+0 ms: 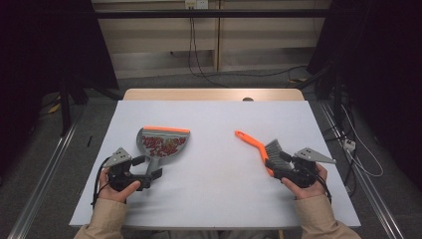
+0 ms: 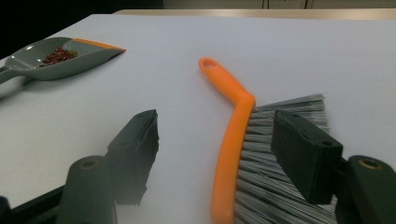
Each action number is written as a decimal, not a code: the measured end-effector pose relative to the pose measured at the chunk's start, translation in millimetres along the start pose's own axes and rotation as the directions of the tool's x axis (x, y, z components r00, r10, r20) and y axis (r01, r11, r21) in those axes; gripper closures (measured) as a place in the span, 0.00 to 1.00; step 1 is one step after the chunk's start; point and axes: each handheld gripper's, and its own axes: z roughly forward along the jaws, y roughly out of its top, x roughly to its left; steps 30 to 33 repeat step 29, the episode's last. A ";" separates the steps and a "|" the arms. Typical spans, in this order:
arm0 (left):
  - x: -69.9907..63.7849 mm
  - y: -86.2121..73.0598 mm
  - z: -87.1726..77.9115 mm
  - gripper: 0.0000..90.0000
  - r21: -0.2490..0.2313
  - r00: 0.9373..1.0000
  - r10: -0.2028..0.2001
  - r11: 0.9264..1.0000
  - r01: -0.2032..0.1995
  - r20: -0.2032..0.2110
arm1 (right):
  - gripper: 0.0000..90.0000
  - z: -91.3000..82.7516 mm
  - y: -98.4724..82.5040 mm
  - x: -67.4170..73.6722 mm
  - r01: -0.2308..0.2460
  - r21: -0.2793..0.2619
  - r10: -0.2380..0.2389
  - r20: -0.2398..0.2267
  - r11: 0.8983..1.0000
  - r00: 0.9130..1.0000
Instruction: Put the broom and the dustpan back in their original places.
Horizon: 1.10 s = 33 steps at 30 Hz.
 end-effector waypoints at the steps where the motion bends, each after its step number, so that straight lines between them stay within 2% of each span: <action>1: -0.3 -0.8 -0.3 0.10 0.000 1.000 0.002 1.000 -0.002 0.008 | 0.36 0.0 -0.5 0.0 0.002 0.000 -0.002 -0.002 1.000 1.000; 5: -1.0 -4.4 -2.2 0.08 -0.007 0.999 0.028 1.000 -0.028 0.046 | 0.34 -0.7 -2.7 1.8 0.035 0.005 -0.035 -0.018 0.999 0.999; 8: -1.4 -6.6 -4.0 0.08 -0.012 0.997 0.043 0.999 -0.043 0.056 | 0.33 -2.6 -4.8 2.5 0.047 0.006 -0.047 -0.029 0.999 0.998; 16: 2.7 -11.6 -8.5 0.08 -0.018 0.998 0.048 0.999 -0.047 0.051 | 0.31 -10.6 -8.4 2.4 0.083 -0.004 -0.083 -0.059 0.997 0.995; 21: 3.0 -13.4 -9.8 0.08 -0.019 0.998 0.051 0.999 -0.051 0.039 | 0.31 -15.2 -12.5 -0.3 0.100 0.001 -0.100 -0.059 0.995 0.993; 33: 2.2 -12.5 -8.6 0.08 -0.021 0.998 0.052 0.998 -0.051 0.038 | 0.30 -15.2 -13.3 -0.8 0.094 -0.001 -0.094 -0.061 0.996 0.994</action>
